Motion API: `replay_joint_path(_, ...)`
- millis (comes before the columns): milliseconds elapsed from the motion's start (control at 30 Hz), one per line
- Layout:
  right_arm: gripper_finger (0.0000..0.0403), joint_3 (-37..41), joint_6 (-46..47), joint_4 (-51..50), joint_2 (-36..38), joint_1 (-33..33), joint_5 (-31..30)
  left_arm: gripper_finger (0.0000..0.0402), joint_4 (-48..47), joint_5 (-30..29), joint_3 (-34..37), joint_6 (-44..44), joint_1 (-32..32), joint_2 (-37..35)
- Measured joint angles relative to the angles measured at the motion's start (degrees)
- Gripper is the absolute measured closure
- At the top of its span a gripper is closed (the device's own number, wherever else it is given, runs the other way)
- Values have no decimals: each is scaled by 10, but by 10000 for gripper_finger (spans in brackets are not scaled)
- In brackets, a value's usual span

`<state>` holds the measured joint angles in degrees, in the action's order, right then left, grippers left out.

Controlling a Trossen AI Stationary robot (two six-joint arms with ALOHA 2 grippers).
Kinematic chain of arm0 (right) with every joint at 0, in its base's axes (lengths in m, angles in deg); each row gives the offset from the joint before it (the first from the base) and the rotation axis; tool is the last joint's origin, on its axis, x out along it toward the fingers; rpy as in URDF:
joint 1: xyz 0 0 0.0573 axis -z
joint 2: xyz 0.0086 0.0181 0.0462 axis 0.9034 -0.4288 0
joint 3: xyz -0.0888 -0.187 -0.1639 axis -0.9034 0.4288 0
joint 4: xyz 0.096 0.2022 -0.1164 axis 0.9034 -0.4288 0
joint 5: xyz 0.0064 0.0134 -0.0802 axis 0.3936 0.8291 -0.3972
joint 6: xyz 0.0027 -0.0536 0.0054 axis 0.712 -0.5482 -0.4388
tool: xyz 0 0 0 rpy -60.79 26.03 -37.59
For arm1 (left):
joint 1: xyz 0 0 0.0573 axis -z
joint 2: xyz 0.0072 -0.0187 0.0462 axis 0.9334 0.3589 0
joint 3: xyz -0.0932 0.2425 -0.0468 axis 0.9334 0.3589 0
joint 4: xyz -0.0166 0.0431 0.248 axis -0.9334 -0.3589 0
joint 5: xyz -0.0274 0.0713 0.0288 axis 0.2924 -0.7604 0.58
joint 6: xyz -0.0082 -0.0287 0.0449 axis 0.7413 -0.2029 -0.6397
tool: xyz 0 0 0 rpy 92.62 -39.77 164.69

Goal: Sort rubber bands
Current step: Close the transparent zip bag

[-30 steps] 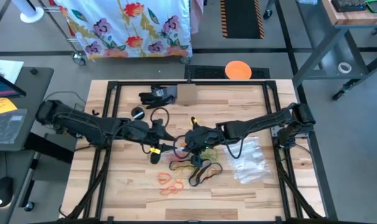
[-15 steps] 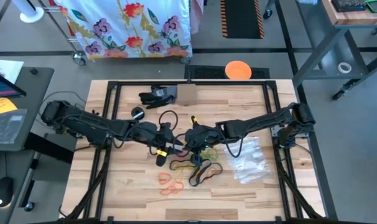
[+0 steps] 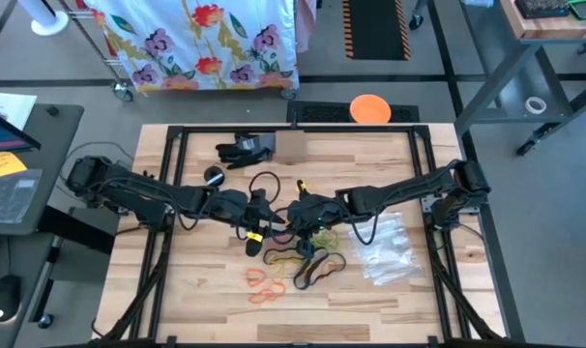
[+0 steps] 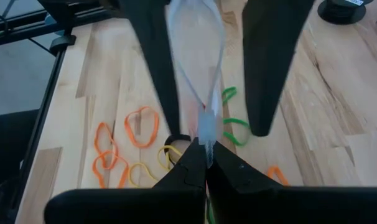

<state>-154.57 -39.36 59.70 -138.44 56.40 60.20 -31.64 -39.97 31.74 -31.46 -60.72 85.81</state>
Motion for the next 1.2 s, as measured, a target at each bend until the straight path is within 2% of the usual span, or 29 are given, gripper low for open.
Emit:
replay_joint_path(467,403,0,0,-2,0,0,0,246,1,-7,0,5,0,4)
replay_joint_path(633,403,0,0,-4,0,0,0,287,1,-7,0,8,0,4)
replay_joint_path(867,403,0,0,-5,0,0,0,383,1,1,0,7,0,4)
replay_joint_path(1200,403,0,0,-6,0,0,0,392,-1,12,0,10,0,4)
